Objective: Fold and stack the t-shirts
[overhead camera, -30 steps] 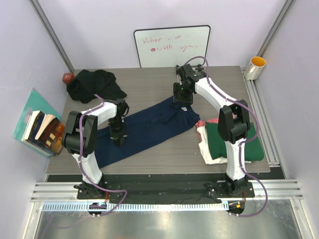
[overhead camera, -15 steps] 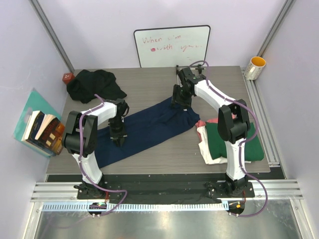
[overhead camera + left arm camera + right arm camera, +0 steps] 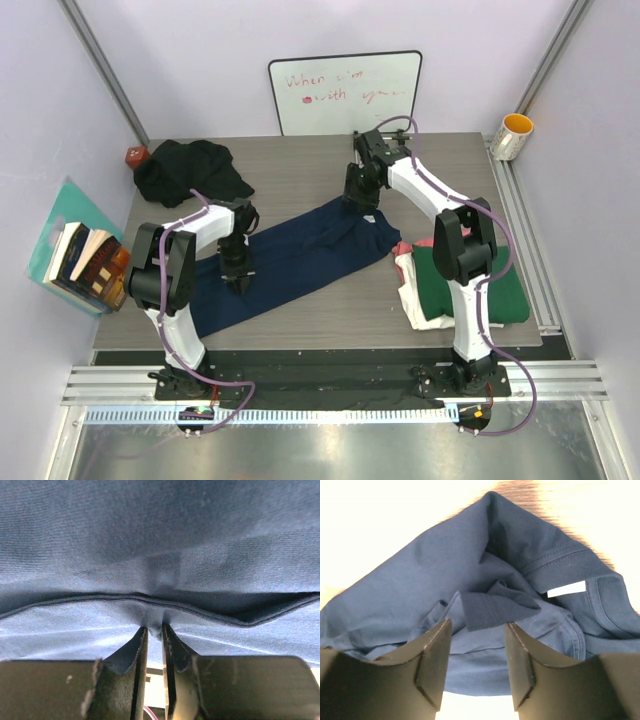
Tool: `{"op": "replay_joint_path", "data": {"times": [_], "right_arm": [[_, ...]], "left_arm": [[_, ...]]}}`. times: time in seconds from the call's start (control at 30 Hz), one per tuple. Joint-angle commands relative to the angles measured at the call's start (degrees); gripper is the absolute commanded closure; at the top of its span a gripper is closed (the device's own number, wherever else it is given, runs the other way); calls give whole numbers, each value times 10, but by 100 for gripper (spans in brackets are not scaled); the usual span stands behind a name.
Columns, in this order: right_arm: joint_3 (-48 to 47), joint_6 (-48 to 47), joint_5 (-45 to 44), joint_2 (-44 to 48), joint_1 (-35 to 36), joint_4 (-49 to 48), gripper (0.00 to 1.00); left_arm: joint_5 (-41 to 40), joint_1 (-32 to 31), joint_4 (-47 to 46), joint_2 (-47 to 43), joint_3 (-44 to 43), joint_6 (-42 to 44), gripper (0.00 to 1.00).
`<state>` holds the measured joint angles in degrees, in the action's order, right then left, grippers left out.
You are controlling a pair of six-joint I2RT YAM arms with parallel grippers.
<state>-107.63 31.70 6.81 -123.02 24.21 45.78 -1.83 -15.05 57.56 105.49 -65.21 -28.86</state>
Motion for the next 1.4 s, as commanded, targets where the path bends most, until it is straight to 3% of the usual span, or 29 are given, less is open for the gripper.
{"op": "replay_joint_path", "data": {"times": [0.0, 0.17, 0.2, 0.23, 0.27, 0.33, 0.4, 0.47, 0.5, 0.53, 0.7, 0.77, 1.13, 1.37], "right_arm": [[-21, 6, 9, -17, -1, -5, 50], [-14, 6, 19, -21, -1, -3, 50], [-14, 3, 22, -23, -2, -3, 54], [-15, 3, 23, -24, -1, -4, 78], [-20, 3, 23, -27, -1, -3, 90], [-23, 2, 29, -31, -1, -3, 99], [-29, -1, 32, -32, -1, -3, 99], [-30, -6, 32, -19, -1, -2, 84], [-28, -6, 25, -9, -1, -3, 67], [-26, -9, 14, 1, -1, -7, 62], [4, -45, -39, 67, -2, -27, 57], [22, -75, -64, 80, -2, -24, 45], [68, -168, -107, 88, -2, -1, 44], [87, -220, -110, 72, -4, -59, 44]], "left_arm": [[-13, -1, -8, 13, 18, 13, 83], [-14, -1, -10, 16, 21, 13, 84], [-14, -1, -11, 16, 21, 12, 84], [-13, -1, -10, 18, 20, 13, 83], [-13, -1, -11, 18, 20, 13, 83], [-13, -1, -10, 22, 18, 14, 83], [-12, -1, -10, 23, 14, 14, 83], [-12, -1, -10, 27, 11, 15, 83], [-12, -1, -9, 27, 11, 16, 83], [-13, -1, -8, 29, 10, 16, 84], [-11, -1, -9, 35, 9, 19, 84], [-10, -1, -10, 39, 10, 19, 84], [-4, -1, -14, 45, 19, 23, 84], [3, -1, -5, 48, 11, 20, 85]]}}
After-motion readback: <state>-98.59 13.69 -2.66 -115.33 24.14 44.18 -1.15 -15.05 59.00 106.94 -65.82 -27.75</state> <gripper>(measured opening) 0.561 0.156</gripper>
